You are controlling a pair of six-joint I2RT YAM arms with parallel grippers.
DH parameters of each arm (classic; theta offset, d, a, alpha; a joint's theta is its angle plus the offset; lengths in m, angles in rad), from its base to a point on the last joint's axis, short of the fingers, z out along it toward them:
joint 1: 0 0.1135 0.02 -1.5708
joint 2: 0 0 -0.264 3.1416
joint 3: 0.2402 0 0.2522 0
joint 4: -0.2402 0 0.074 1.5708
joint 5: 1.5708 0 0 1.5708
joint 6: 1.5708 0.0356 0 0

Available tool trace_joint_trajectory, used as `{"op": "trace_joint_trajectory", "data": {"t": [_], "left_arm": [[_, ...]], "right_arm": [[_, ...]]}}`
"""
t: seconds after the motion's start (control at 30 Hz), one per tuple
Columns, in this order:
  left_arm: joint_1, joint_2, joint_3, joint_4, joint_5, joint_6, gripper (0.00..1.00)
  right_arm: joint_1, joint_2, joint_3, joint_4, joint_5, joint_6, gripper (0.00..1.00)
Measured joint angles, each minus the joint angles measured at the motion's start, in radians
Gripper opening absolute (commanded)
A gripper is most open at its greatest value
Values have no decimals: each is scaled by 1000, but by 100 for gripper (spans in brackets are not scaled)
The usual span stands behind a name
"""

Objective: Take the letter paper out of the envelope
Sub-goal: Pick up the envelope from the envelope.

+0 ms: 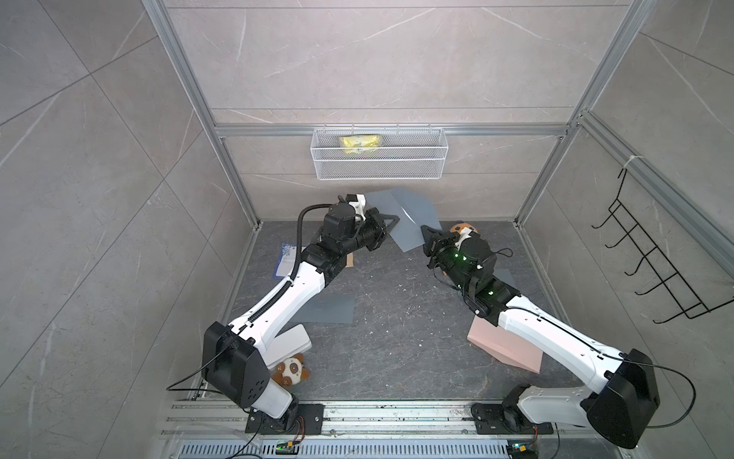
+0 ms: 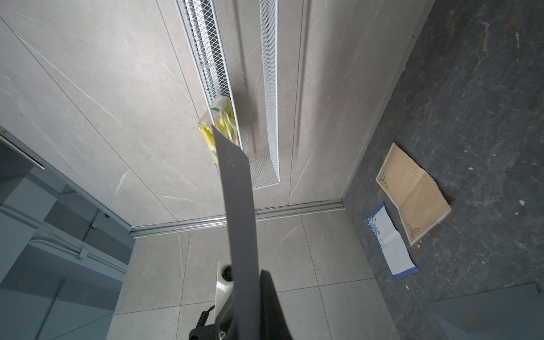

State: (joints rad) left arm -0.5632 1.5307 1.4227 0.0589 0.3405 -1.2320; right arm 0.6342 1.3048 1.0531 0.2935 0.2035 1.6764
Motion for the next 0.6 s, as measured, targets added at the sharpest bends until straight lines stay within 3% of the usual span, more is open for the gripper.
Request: {"op": "trace_joint_trajectory", "data": {"t": [0.07, 0.2, 0.3, 0.43, 0.6], "left_arm": [[0, 0, 0, -1, 0, 0, 0], [7, 11, 23, -12, 20, 13, 0], [23, 40, 82, -40, 74, 38, 0], [73, 86, 175, -98, 199, 91, 0], [154, 101, 215, -216, 368, 200, 0]], "right_arm": [[-2, 0, 0, -6, -6, 0, 0], [-5, 0, 15, -45, -46, -22, 46], [-6, 0, 45, -124, -93, -98, 64], [-45, -3, 124, -303, -146, -288, 76], [-138, -1, 323, -578, -264, -661, 85]]}}
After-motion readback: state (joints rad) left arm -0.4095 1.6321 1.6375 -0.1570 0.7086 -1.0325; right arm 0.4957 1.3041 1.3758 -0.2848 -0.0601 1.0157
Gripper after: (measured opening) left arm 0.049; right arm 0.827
